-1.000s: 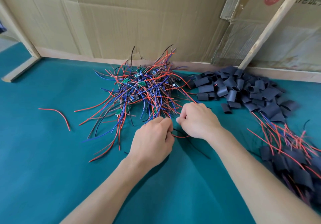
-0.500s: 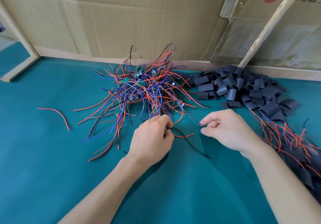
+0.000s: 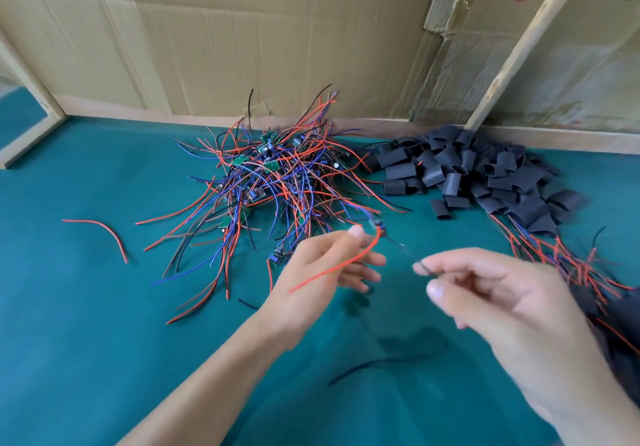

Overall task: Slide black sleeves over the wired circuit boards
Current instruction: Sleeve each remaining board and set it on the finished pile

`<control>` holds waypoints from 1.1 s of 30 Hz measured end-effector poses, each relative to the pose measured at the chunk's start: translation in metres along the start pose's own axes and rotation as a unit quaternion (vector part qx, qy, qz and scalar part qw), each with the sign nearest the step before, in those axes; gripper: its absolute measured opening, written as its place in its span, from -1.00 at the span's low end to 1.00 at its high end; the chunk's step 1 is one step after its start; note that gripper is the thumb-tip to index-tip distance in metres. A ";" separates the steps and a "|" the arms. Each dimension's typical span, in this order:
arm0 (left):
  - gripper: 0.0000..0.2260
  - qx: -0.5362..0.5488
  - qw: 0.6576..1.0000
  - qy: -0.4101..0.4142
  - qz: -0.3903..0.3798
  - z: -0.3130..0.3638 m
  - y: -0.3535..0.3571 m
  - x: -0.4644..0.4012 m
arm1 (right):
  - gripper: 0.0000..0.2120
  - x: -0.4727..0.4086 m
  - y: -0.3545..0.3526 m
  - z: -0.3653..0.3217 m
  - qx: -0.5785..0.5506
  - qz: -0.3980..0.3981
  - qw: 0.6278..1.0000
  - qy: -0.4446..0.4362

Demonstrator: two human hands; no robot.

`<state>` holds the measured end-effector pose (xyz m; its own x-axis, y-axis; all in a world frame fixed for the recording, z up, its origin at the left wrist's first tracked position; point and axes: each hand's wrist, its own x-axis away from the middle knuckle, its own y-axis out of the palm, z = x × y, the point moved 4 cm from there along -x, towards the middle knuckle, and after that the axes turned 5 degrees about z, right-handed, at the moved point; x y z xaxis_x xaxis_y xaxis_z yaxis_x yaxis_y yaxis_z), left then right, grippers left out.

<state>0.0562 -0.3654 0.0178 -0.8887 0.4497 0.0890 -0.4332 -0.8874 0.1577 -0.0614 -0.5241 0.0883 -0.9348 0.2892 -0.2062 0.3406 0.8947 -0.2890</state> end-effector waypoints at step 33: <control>-0.77 -0.040 0.994 -0.002 -0.100 0.000 -0.002 0.003 | -0.88 -0.145 -0.025 0.088 0.388 0.178 0.897 0.115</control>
<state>0.0548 -0.3625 0.0176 -0.7829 0.6185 0.0668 -0.6123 -0.7851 0.0932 0.0745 -0.6180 0.0431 -0.7192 0.6515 -0.2413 0.5055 0.2524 -0.8251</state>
